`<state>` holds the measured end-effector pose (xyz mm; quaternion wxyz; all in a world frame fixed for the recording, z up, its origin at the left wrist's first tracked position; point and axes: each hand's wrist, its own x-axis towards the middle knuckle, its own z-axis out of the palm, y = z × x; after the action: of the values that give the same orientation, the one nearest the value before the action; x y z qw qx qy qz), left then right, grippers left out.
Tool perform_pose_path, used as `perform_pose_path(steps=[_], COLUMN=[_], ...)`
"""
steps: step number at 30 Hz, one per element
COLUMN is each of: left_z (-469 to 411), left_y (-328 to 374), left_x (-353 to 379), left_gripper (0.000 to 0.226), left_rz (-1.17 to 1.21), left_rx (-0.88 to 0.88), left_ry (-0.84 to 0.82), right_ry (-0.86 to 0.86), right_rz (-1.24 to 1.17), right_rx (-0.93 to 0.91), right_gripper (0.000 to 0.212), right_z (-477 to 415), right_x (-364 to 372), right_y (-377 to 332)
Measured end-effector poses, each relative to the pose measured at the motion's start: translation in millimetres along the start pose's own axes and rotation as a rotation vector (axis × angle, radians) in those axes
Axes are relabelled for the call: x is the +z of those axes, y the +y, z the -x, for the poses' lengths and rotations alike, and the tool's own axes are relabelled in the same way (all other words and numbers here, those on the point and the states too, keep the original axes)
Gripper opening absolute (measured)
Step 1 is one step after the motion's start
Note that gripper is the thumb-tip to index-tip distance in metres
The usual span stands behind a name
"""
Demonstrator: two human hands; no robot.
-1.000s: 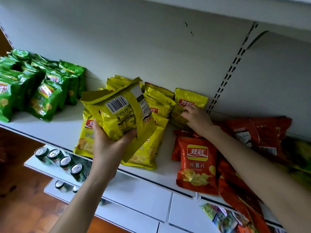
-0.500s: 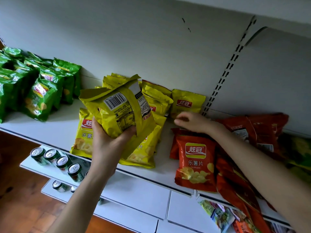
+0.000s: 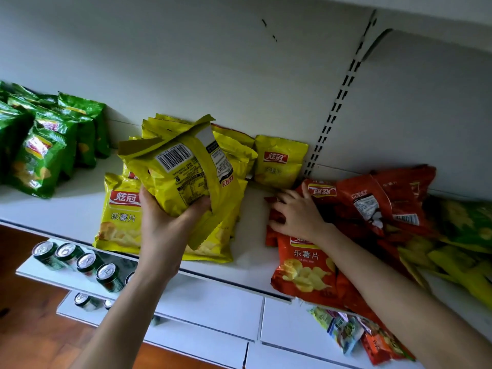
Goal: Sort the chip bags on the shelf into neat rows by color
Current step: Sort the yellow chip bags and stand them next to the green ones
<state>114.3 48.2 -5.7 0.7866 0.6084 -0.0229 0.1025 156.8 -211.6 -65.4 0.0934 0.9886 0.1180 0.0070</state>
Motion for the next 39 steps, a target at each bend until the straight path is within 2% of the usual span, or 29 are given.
perform_pose_path(steps=[4,7,10,18,25,30,32,34,35,37,39], left_z=[2.1,4.9,8.2,17.3,27.8,30.8,31.4,32.0,32.2,31.6,30.1], left_y=[-2.0,-2.4,-2.2,-8.8,-7.3,-6.4,-7.2,-6.6,-5.4,-4.0,-3.9], left_x=[4.2,9.5,15.9,32.2,33.2,31.6,31.1,30.5,30.4,30.6,30.6], left_gripper=[0.089,0.078,0.073,0.072,0.084,0.083,0.079,0.083,0.088,0.095,0.096], left_rz=[-0.024,-0.023,-0.016,-0.049,-0.064,-0.04,-0.028,-0.019,-0.017,-0.02,-0.018], left_rx=[0.01,0.004,0.008,0.026,0.012,-0.01,-0.029,-0.051,-0.06,-0.08,-0.09], left_ry=[-0.01,-0.007,-0.01,0.008,0.016,0.009,0.003,-0.001,-0.005,-0.016,-0.03], right_ry=[0.052,0.07,0.101,0.1,0.095,-0.037,-0.066,-0.08,-0.073,-0.027,0.16], right_rz=[-0.019,-0.041,-0.041,-0.05,-0.019,0.064,0.048,-0.028,-0.072,-0.223,-0.477], right_rx=[-0.016,-0.016,-0.041,-0.027,-0.046,-0.034,-0.024,0.003,0.013,0.044,0.074], right_gripper=[0.053,0.053,0.06,0.066,0.053,0.065,0.084,0.093,0.09,0.068,0.045], right_z=[11.5,20.6,27.9,41.2,43.0,44.4,45.2,45.8,46.0,45.1,44.5], right_x=[7.0,10.6,15.1,22.9,23.2,13.4,9.1,4.8,2.1,-7.2,-24.6], right_y=[14.7,27.6,38.9,63.6,68.9,64.5,62.7,61.4,60.5,57.6,50.7])
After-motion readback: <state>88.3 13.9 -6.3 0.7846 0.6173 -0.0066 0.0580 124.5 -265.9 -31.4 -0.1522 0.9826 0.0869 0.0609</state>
